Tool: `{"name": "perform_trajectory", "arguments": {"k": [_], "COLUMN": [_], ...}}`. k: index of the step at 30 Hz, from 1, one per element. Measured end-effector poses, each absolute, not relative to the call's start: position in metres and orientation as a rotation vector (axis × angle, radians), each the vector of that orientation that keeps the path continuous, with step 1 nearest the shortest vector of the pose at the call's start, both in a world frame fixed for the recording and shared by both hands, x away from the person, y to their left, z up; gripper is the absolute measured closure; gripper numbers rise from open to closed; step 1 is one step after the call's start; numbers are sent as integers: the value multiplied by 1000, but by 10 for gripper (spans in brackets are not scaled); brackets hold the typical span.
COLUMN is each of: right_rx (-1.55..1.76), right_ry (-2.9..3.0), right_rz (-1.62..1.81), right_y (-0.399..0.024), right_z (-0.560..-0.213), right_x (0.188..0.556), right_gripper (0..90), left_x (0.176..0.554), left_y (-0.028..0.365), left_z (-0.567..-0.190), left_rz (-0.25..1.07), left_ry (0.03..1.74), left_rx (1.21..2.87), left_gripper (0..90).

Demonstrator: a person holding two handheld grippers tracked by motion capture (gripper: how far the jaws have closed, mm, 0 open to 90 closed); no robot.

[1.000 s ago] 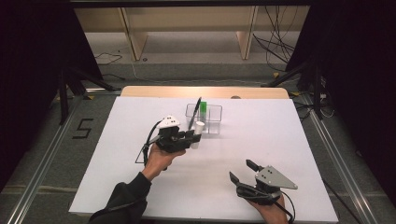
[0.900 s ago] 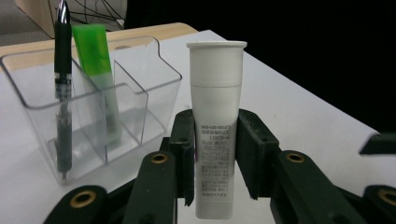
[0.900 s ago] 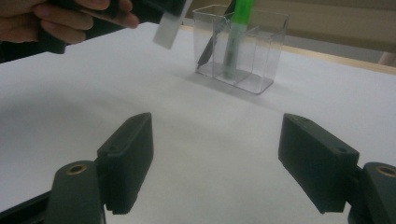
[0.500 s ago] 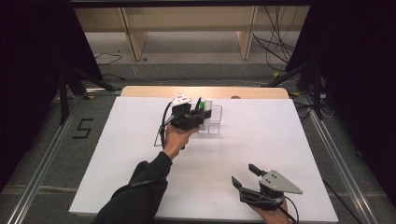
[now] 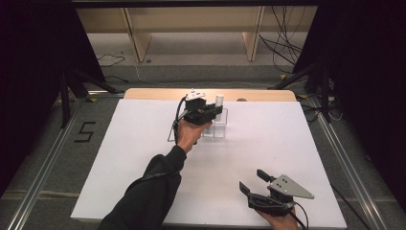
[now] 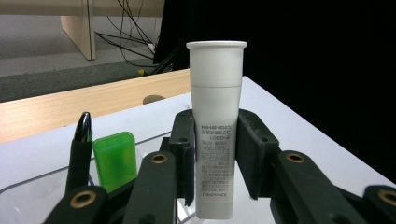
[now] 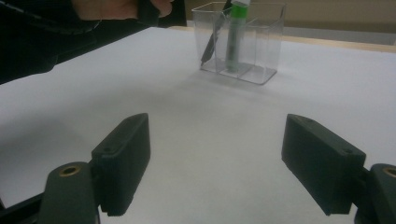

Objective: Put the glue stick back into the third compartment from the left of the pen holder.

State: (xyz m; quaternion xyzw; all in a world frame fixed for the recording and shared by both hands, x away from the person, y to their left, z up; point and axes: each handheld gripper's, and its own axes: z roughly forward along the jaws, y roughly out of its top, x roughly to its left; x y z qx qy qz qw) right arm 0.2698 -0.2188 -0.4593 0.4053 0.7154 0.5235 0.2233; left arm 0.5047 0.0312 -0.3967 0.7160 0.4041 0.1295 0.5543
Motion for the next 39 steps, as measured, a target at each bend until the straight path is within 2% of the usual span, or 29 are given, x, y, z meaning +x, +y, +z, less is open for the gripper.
{"name": "perform_trajectory", "arguments": {"k": [12,27,31,34,39], "right_rx": [1096,1078,1074,1071,1074], "right_ry": [2005,2021,2028,2022,2021], "right_rz": [1427,1412,1409,1409,1406], "right_y": [-215,-213,-212,-213,-213], "right_z": [-462,-463,-464,-464,-464], "right_x": [270,269,269,268,268], "right_gripper": [250,253,253,253,253], "left_x": [518,523,520,515,509], "left_y": [22,8,7,11,23], "left_z": [-407,-415,-410,-400,-393], "left_rz": [318,355,349,311,276], "left_ry": [1005,988,994,1034,1006], "left_rx": [1714,1788,1823,1835,1861], "left_gripper": [692,681,550,378,316]}}
